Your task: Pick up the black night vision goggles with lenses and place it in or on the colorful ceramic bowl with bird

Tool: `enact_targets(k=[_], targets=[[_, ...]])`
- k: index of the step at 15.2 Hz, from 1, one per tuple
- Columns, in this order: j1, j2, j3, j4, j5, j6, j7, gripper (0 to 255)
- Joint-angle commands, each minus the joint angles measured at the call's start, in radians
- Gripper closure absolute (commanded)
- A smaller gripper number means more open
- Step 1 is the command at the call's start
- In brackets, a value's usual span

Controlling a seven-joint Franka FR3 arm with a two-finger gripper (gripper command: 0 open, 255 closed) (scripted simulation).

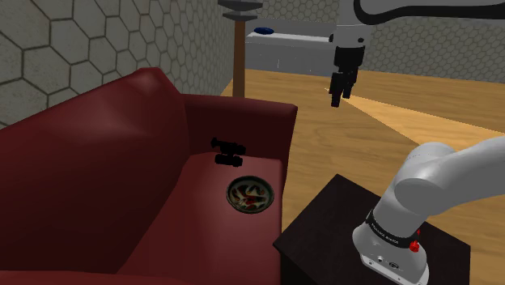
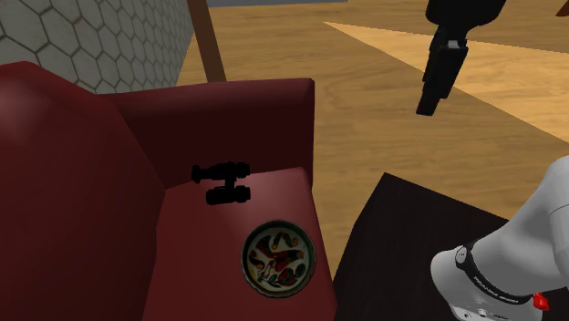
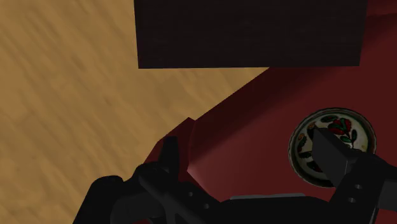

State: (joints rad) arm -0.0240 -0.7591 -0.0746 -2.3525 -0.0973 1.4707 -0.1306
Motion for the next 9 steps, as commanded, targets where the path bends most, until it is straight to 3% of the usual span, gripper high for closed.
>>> enact_targets(k=[1, 9], targets=[[0.0, 0.0, 0.0, 0.0, 0.0, 0.0, 0.0, 0], [0.045, 0.215, -0.028, -0.027, 0.005, 0.281, -0.075, 0]])
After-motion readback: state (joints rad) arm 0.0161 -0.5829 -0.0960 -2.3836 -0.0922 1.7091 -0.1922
